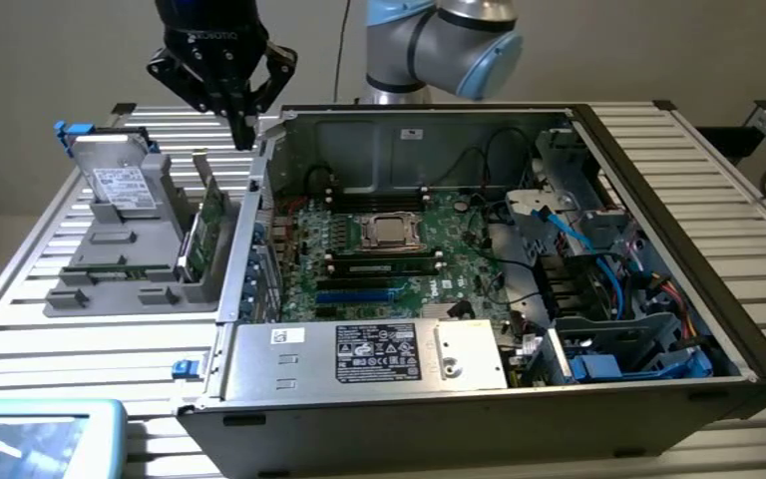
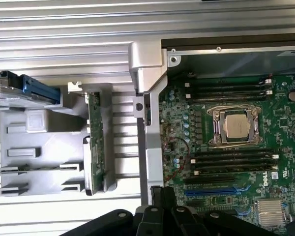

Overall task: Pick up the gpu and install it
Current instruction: 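Reach for the gpu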

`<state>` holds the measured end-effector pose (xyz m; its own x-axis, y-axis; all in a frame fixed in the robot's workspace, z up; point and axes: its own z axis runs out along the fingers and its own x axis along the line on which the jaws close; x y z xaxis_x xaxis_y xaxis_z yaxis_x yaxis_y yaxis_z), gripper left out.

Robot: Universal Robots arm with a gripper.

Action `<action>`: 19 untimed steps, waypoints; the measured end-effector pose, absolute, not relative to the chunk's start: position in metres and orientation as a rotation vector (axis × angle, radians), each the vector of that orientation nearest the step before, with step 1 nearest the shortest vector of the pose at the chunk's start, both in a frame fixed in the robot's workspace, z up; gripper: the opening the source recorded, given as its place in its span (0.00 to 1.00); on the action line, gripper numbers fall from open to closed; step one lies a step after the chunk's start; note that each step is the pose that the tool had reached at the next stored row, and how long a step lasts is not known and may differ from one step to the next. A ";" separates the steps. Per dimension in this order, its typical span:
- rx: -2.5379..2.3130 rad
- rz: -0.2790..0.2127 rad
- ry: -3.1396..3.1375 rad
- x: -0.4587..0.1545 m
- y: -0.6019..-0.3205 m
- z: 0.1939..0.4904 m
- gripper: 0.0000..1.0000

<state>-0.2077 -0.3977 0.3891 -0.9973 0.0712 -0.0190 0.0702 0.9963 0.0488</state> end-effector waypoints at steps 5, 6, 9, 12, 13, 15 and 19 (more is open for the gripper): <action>0.110 0.075 3.118 -0.230 -0.398 0.388 0.12; 0.110 0.075 3.118 -0.234 -0.398 0.388 0.12; 0.111 0.075 3.118 -0.247 -0.398 0.387 0.12; 0.110 0.075 3.118 -0.260 -0.398 0.385 0.12; 0.111 0.075 3.118 -0.264 -0.398 0.385 0.12; 0.110 0.075 3.118 -0.272 -0.398 0.384 0.12; 0.110 0.075 3.118 -0.287 -0.398 0.382 0.12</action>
<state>-0.2868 -0.3977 0.3822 -0.9973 0.0712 -0.0189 0.0702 0.9963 0.0488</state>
